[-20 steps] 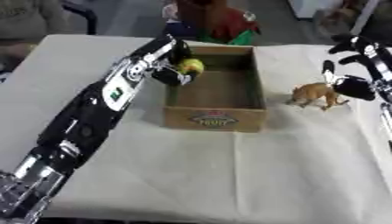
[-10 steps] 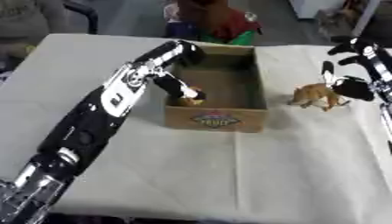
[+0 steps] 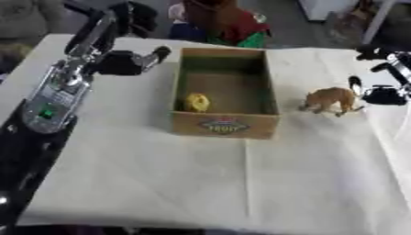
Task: Pick up objects on the table and place them in the box.
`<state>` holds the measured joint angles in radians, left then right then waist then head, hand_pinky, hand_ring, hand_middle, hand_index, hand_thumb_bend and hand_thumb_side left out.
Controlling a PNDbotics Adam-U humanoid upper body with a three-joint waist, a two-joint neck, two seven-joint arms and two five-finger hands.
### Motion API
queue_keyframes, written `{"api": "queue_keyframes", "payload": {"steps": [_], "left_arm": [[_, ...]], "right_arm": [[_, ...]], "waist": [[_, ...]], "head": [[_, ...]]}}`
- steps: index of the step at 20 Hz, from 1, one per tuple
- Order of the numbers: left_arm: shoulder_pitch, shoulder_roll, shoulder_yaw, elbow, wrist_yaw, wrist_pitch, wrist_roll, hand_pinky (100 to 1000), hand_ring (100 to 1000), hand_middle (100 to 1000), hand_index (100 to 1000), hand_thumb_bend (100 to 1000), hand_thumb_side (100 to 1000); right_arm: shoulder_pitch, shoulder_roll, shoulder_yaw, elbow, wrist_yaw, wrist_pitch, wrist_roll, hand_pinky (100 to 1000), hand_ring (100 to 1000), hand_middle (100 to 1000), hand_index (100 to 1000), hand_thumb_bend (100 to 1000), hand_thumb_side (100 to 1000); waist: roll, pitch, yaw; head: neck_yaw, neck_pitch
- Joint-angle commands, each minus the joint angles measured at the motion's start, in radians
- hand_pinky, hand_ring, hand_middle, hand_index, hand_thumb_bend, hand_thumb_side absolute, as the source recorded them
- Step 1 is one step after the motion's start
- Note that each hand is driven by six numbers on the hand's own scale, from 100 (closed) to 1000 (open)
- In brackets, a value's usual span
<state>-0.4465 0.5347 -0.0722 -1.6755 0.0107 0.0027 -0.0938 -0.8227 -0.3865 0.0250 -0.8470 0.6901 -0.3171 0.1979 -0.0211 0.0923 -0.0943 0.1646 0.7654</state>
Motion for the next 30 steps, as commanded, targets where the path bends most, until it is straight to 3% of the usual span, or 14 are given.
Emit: {"api": "queue_keyframes", "payload": {"steps": [1,5,9,18,25,28,30], "left_arm": [[0.029,0.043,0.044,-0.062,0.025,0.021,0.029,699,691,596,749,471,100],[0.068,0.043,0.064,-0.076,0.033,0.035,0.039,697,690,595,748,464,100],[0.078,0.04,0.07,-0.081,0.038,0.038,0.037,695,688,593,748,461,100],[0.084,0.03,0.069,-0.095,0.038,0.036,0.03,694,686,591,747,453,100],[0.089,0.029,0.071,-0.101,0.038,0.038,0.031,693,686,591,747,442,100],[0.093,0.028,0.07,-0.1,0.036,0.04,0.03,693,686,591,747,437,100],[0.094,0.028,0.071,-0.1,0.035,0.04,0.03,692,686,590,747,435,100]], "right_arm": [[-0.026,-0.045,0.001,0.039,0.047,-0.035,0.041,806,942,836,936,254,100],[-0.022,-0.041,0.009,0.052,0.071,-0.078,0.119,809,947,841,937,255,101],[-0.025,-0.017,0.008,0.056,0.08,-0.086,0.137,799,938,825,931,237,100],[-0.058,0.066,-0.013,0.107,0.157,-0.044,0.034,783,918,797,922,236,100],[-0.068,0.091,-0.022,0.156,0.263,-0.029,-0.027,770,885,787,898,277,172],[-0.068,0.092,-0.029,0.177,0.298,-0.018,-0.042,742,849,747,871,277,199],[-0.068,0.092,-0.034,0.185,0.312,-0.008,-0.055,682,786,661,815,260,208]], "waist": [[0.001,-0.015,0.003],[0.001,-0.016,0.005],[0.003,-0.017,0.006],[0.017,-0.016,0.016],[0.017,-0.014,0.024],[0.014,-0.014,0.027],[0.013,-0.014,0.029]], "head": [[-0.007,0.005],[-0.009,0.005],[-0.01,0.005],[-0.016,0.005],[-0.02,0.005],[-0.021,0.005],[-0.021,0.005]]}}
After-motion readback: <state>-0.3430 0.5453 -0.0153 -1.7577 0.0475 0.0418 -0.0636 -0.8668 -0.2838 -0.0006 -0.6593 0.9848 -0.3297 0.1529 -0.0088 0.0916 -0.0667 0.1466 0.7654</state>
